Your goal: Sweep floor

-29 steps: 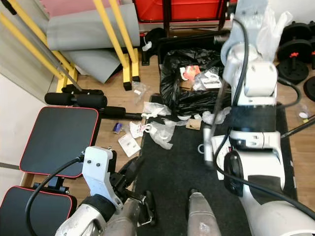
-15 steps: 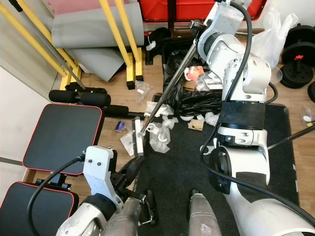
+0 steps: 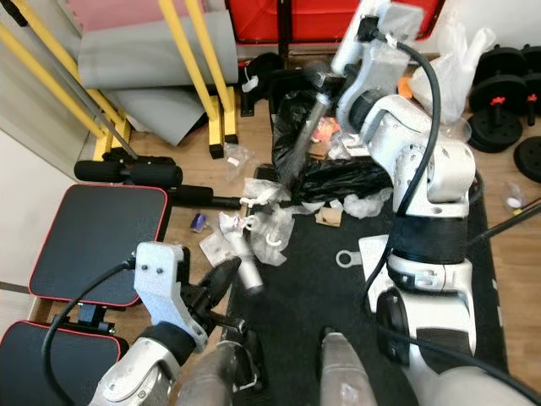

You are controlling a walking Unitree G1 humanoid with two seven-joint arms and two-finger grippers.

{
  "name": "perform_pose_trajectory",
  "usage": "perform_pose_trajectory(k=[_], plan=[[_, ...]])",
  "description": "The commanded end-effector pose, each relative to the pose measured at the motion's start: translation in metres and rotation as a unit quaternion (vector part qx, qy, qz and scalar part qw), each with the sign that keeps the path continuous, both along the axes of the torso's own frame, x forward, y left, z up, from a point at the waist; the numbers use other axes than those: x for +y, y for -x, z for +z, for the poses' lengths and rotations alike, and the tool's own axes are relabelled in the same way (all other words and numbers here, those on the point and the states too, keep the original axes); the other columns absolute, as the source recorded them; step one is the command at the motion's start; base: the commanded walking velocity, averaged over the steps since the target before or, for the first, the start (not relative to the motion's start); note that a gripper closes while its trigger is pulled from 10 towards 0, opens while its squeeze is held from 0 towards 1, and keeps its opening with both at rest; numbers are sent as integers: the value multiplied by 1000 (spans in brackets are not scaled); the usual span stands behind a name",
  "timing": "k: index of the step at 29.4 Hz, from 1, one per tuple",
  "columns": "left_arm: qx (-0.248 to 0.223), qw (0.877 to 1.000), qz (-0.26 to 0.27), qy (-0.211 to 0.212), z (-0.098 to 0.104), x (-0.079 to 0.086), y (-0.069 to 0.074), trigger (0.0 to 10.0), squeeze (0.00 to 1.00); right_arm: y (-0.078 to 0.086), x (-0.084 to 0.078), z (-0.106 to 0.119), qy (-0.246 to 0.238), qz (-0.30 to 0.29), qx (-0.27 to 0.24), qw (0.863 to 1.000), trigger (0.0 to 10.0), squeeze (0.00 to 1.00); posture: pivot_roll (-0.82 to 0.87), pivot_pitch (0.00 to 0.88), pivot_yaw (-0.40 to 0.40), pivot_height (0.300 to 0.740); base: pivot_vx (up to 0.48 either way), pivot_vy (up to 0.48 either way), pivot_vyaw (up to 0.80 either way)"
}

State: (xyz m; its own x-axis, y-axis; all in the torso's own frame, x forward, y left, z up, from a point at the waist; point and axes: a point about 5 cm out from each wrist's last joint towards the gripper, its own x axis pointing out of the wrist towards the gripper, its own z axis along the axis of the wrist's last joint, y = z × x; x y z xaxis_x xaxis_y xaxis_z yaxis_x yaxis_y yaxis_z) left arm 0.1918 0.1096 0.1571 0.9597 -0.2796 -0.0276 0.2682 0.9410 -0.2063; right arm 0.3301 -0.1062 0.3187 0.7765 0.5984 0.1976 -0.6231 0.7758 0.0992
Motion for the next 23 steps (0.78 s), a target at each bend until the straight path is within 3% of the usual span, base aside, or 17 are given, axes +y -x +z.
perform_pose_trajectory(k=[1, 10, 17, 23], plan=[[15, 1000, 21, 3, -7, 6, 0, 10000, 0, 11, 6, 2, 23, 25, -31, 999, 10000, 0, -151, 200, -18, 740, 0, 0, 0], [-2, 998, 58, 21, -6, 19, -13, 10000, 0, 34, 21, -23, 82, 59, -70, 992, 10000, 0, -164, 147, -13, 740, 0, -67, 0], [-5, 998, 58, 25, -7, 20, -16, 10000, 0, 36, 23, -32, 74, 42, -54, 995, 10000, 0, -161, 137, -11, 740, 0, -324, 0], [-4, 998, 54, 25, -9, 21, -17, 10000, 0, 32, 20, -37, 71, -12, -49, 996, 10000, 0, -156, 110, 3, 740, 0, -325, 0]])
